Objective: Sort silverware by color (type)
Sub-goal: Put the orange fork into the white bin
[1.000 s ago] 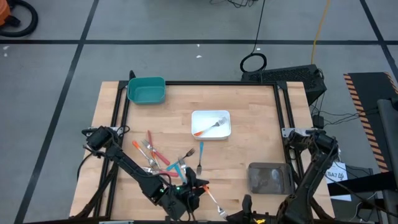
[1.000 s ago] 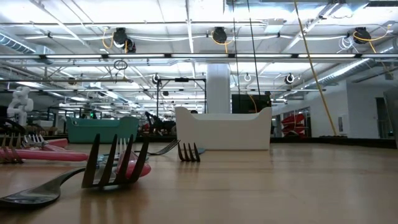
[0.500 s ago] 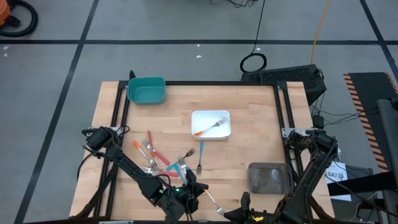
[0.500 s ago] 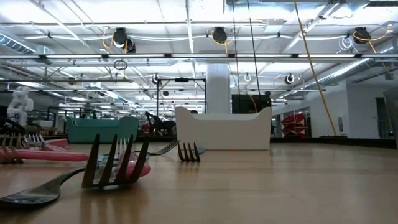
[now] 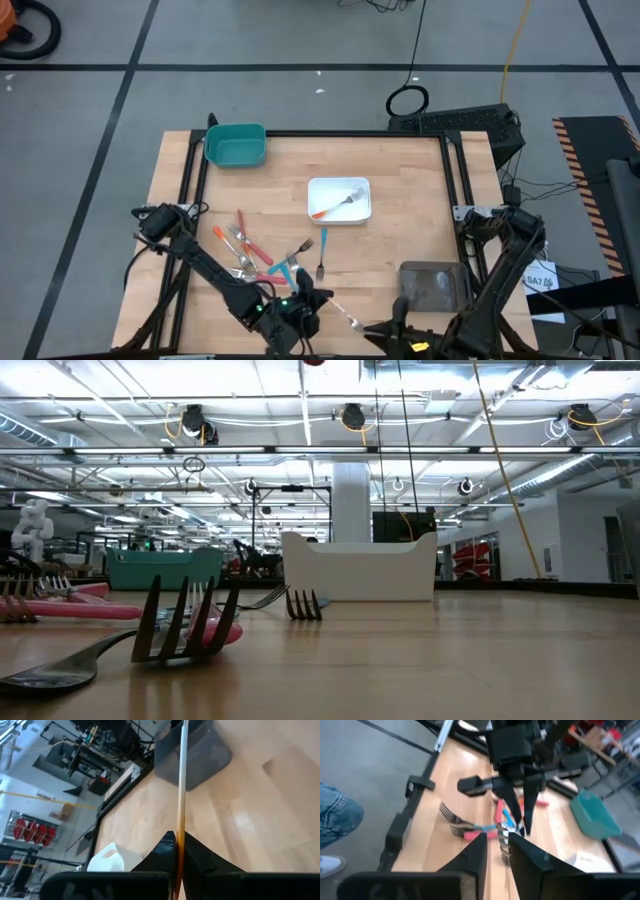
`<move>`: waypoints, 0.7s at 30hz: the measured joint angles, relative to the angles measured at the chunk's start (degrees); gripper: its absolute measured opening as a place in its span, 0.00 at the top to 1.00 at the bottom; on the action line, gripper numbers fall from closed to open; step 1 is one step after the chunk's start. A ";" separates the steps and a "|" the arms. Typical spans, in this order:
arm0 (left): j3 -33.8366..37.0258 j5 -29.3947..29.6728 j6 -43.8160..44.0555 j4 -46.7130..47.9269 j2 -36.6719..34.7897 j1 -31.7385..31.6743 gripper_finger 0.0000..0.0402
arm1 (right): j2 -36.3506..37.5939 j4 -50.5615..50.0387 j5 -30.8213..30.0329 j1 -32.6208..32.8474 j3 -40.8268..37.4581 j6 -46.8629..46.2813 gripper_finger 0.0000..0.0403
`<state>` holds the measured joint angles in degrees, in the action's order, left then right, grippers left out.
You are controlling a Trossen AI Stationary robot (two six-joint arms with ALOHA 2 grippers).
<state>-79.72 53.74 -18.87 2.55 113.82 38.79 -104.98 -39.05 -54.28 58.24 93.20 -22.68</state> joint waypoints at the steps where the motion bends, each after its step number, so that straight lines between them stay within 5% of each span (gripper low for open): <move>1: 0.00 0.22 0.10 0.59 0.00 -0.25 0.97 | 0.20 -1.86 0.21 0.03 0.01 -1.97 0.80; 11: -0.20 4.59 4.16 10.20 -0.33 -5.58 0.97 | 0.28 -18.52 2.61 0.68 -0.05 -19.43 0.78; 21: -0.20 2.66 10.71 24.24 -0.22 -13.35 0.96 | 0.41 -26.59 5.65 0.65 -0.05 -32.15 0.78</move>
<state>-79.92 56.40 -8.16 26.79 113.60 25.45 -104.57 -65.65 -48.63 58.89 93.14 -54.83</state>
